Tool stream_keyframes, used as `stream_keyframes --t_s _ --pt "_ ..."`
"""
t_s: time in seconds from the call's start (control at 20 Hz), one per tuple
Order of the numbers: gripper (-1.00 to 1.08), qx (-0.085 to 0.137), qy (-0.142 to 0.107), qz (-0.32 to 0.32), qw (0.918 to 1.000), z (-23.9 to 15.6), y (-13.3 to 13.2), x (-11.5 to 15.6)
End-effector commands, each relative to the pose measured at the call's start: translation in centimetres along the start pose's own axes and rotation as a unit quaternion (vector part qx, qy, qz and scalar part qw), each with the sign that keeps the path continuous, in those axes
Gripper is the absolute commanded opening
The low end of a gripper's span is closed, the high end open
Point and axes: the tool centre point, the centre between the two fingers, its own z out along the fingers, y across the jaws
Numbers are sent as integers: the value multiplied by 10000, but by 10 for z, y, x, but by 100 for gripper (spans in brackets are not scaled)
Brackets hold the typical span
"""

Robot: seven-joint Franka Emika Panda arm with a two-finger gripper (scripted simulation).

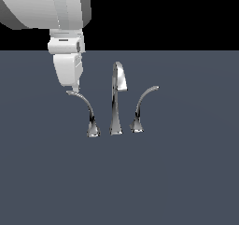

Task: Turn on the faucet by rotating a designated handle.

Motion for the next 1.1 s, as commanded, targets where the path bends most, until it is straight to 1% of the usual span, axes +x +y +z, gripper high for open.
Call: stream_keyframes --t_s 0.0,0.6,0.65,0.7,1.05 --pt "-100 0 0 0 10000 0 3 -1" --pt "-100 2 -2 2 10000 0 41 -17" --pt "-100 2 -2 2 10000 0 41 -17" --pt "-100 43 -20 60 10000 0 33 -10" --pt "-100 28 -14 40 10000 0 54 -6"
